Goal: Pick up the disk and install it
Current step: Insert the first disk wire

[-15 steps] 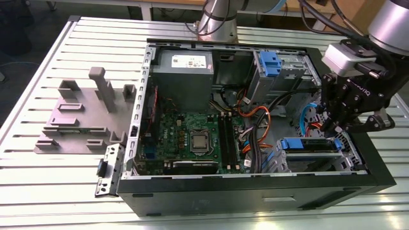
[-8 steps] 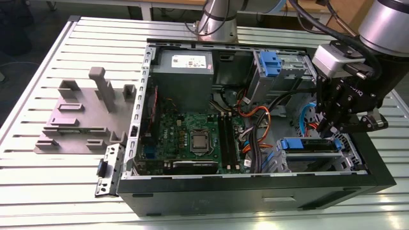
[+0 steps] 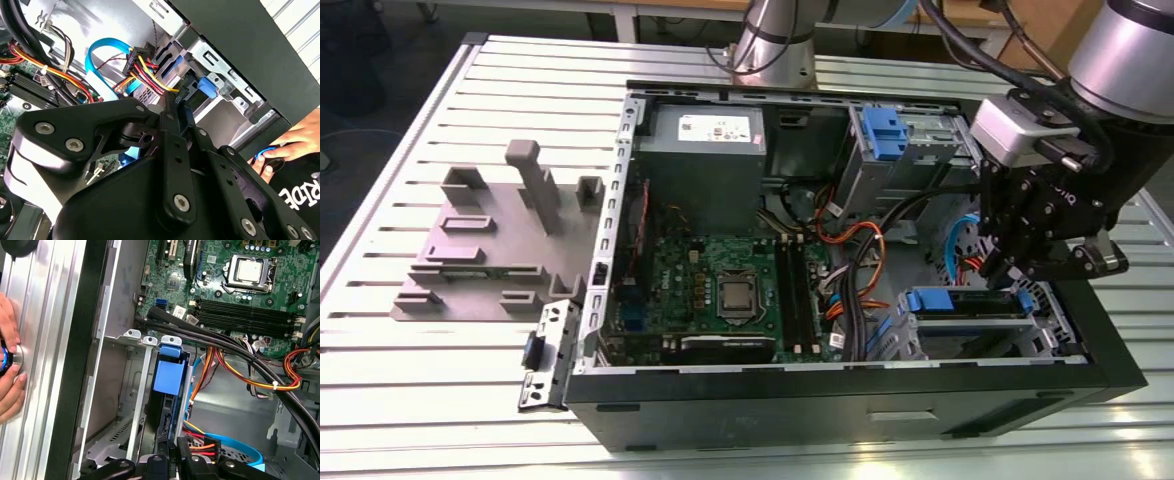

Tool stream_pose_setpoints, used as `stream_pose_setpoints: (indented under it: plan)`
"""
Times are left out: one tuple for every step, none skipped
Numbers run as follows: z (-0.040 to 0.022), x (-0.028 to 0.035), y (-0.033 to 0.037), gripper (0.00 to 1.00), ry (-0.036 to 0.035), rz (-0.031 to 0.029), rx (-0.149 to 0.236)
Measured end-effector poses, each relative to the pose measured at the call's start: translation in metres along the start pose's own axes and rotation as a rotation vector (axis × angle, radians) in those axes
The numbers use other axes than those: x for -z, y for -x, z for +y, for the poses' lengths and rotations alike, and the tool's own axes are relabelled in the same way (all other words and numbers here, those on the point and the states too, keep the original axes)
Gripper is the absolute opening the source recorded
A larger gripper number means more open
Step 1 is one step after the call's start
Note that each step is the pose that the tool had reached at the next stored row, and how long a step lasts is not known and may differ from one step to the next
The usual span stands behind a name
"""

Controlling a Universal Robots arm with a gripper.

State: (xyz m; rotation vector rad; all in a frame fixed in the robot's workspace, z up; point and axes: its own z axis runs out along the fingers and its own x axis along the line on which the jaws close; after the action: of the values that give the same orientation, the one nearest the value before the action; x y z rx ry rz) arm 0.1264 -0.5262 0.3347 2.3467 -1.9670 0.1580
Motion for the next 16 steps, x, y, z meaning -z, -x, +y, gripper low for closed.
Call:
stream_pose_setpoints:
  plan:
    - [0.0002,-0.0001,-0.0007,0.19,-0.0007,-0.0044,-0.001]
    - [0.0004,-0.0003,-0.0015,0.19,-0.0013,-0.0086,-0.002]
    - [0.0006,-0.0004,-0.0023,0.19,-0.0019,-0.0124,-0.003]
    - [0.0009,-0.0006,-0.0034,0.19,-0.0023,-0.0148,-0.003]
    - [0.0011,-0.0008,-0.0044,0.19,-0.0025,-0.0168,-0.004]
    - [0.0014,-0.0011,-0.0054,0.19,-0.0028,-0.0191,-0.005]
    - [0.0017,-0.0013,-0.0062,0.19,-0.0032,-0.0216,-0.006]
    - [0.0019,-0.0014,-0.007,0.19,-0.0036,-0.0244,-0.006]
    - [0.0022,-0.0016,-0.0077,0.19,-0.0042,-0.0283,-0.007]
    - [0.0025,-0.0018,-0.0083,0.19,-0.0049,-0.0324,-0.007]
    - [0.0027,-0.002,-0.0089,0.19,-0.0056,-0.0369,-0.008]
    - [0.0029,-0.002,-0.0094,0.19,-0.0064,-0.042,-0.009]
    - [0.003,-0.0021,-0.0098,0.19,-0.0074,-0.0487,-0.01]
    - [0.0032,-0.0021,-0.01,0.19,-0.0086,-0.0558,-0.011]
    - [0.0034,-0.0022,-0.0102,0.19,-0.0099,-0.0639,-0.012]
    - [0.0037,-0.0022,-0.0104,0.19,-0.0113,-0.0725,-0.013]
